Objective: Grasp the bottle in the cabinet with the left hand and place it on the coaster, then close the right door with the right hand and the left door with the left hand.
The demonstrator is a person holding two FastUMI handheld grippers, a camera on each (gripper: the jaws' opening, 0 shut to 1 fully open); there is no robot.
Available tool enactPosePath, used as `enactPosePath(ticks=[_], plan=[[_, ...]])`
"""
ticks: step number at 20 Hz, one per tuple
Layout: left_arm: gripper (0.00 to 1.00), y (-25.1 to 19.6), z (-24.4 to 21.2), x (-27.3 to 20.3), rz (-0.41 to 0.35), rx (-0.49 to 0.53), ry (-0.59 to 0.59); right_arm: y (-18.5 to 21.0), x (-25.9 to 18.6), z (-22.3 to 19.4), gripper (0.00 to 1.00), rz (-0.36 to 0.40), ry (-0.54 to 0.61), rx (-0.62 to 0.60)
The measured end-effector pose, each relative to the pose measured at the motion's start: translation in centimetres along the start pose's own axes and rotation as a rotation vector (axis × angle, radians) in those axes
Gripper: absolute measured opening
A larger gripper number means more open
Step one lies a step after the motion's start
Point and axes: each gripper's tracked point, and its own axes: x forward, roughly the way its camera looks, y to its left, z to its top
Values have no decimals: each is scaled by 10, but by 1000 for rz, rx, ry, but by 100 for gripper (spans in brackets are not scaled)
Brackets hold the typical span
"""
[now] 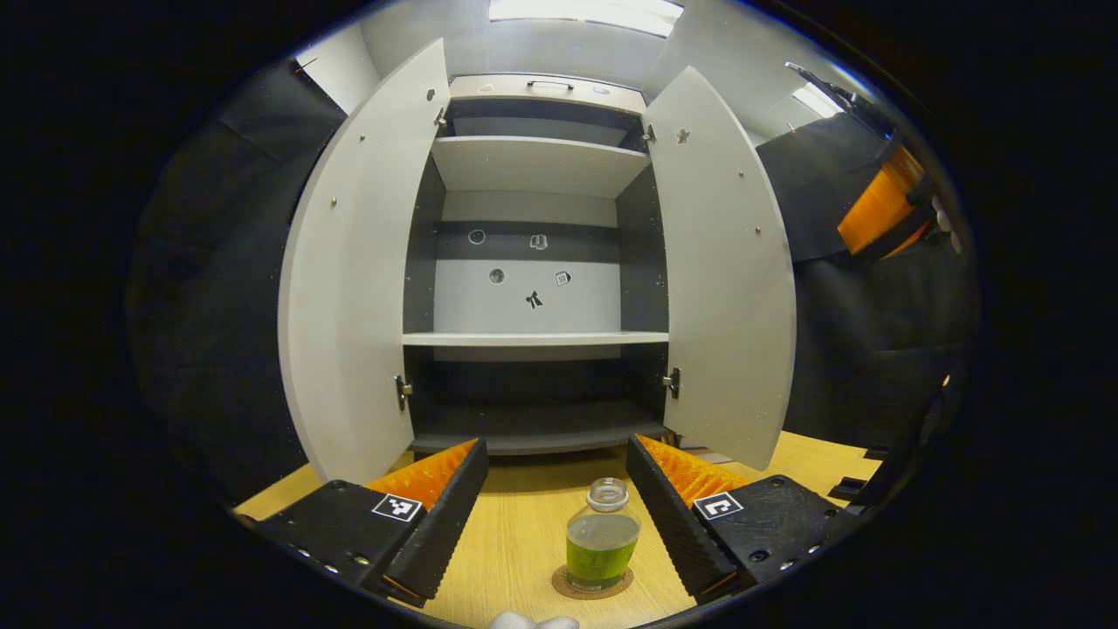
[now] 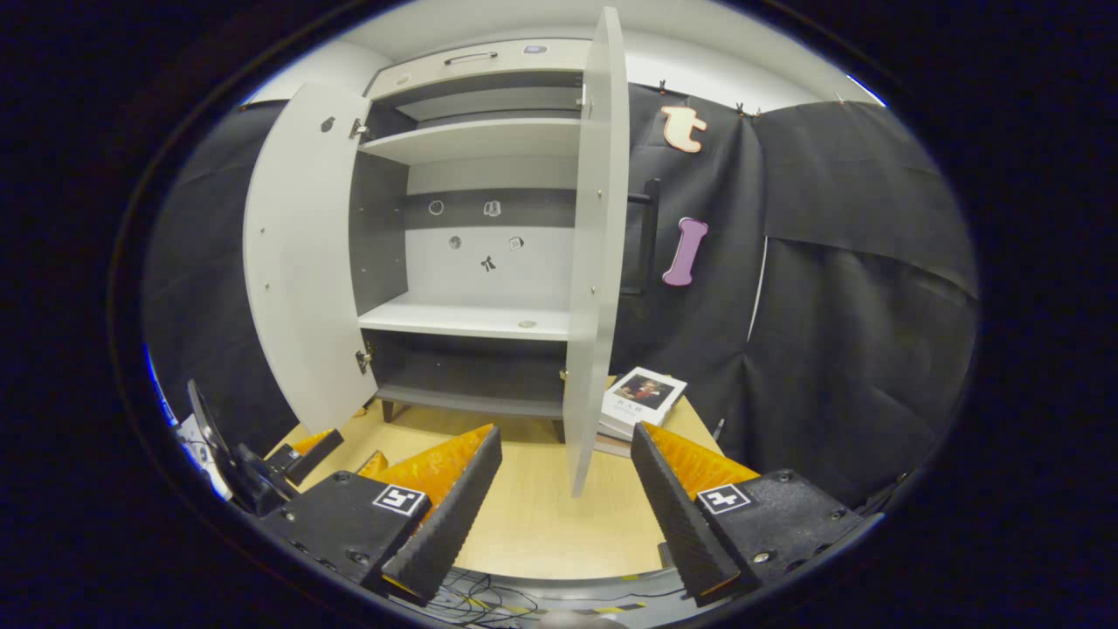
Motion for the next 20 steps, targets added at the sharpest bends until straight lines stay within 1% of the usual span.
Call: enactPosePath(ticks=[2, 6, 9, 12, 14, 17, 20], plan=[[97, 18, 39, -3, 24, 18, -41, 3, 2, 0, 98, 10, -27, 11], [96, 48, 109, -19, 59, 95, -84, 2, 6, 1, 98, 20, -72, 46], [96, 59, 143, -35, 81, 106, -71, -9, 12, 7, 98, 19, -106, 70], [96, 63, 160, -50, 104, 93, -42, -25, 23, 7, 98, 8, -107, 83], [97, 64, 166, -57, 136, 94, -21, -39, 29, 5, 98, 6, -108, 89], [96, 57, 164, -66, 178, 77, 8, -63, 43, 6, 98, 3, -109, 104], [96, 41, 157, -74, 208, 88, 27, -99, 57, 17, 98, -4, -122, 123]])
